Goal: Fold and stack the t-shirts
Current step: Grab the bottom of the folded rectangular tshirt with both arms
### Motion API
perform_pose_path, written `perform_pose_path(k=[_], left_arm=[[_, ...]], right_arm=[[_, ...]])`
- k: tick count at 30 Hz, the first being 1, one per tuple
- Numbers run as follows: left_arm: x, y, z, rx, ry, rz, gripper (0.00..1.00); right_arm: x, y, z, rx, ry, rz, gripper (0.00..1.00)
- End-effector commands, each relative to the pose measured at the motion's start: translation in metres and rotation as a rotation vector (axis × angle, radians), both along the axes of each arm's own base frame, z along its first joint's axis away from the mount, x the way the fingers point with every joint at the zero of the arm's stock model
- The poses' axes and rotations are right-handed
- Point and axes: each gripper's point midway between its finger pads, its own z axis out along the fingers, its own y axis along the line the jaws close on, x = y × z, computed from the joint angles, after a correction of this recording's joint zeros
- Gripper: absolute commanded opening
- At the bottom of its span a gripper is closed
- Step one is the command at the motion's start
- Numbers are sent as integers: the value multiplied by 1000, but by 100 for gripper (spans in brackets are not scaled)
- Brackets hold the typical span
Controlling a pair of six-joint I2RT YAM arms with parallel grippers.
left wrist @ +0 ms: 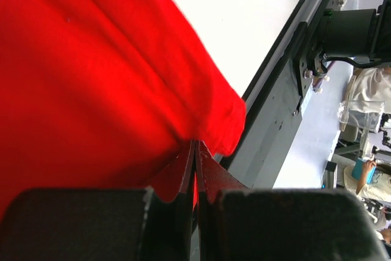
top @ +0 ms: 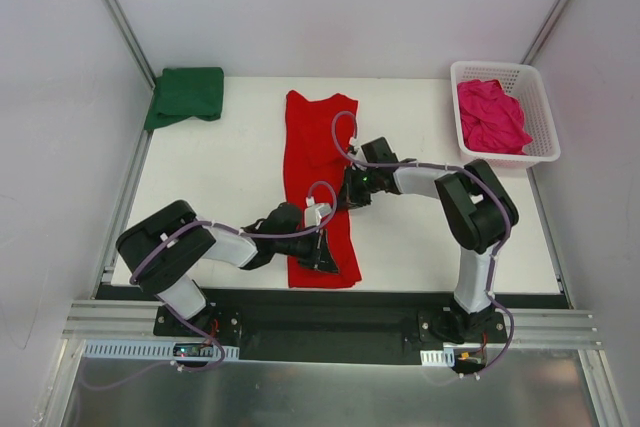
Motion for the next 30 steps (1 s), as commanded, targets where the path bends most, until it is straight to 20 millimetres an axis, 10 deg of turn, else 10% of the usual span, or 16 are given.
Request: perform_pose_path(k=[1,5,12,16,21,28,30], left_arm=[[-7,3,3,2,-30,-31,0],[-9,5,7,-6,-33,-35,0],[-4,2,39,-44,-101,-39,0],[-2,3,54,-39,-131,-42,0],[6,10,65,-6,-180,5,3],[-1,35,45,46,-139,109,98],[-3,47,34,81,-124,153,99]], right_arm=[[21,-15,-3,-67,-50,-41,1],[24,-14,5,-50,-69,-28,1],[15,-16,74,10,-196,-9,5],[2,-22,136,55,-323,0,28],[-24,-49,144,-16,-327,-16,41],[-78,-77,95,-47,-232,-72,60],[-96,-89,78,-64,-201,-105,69]])
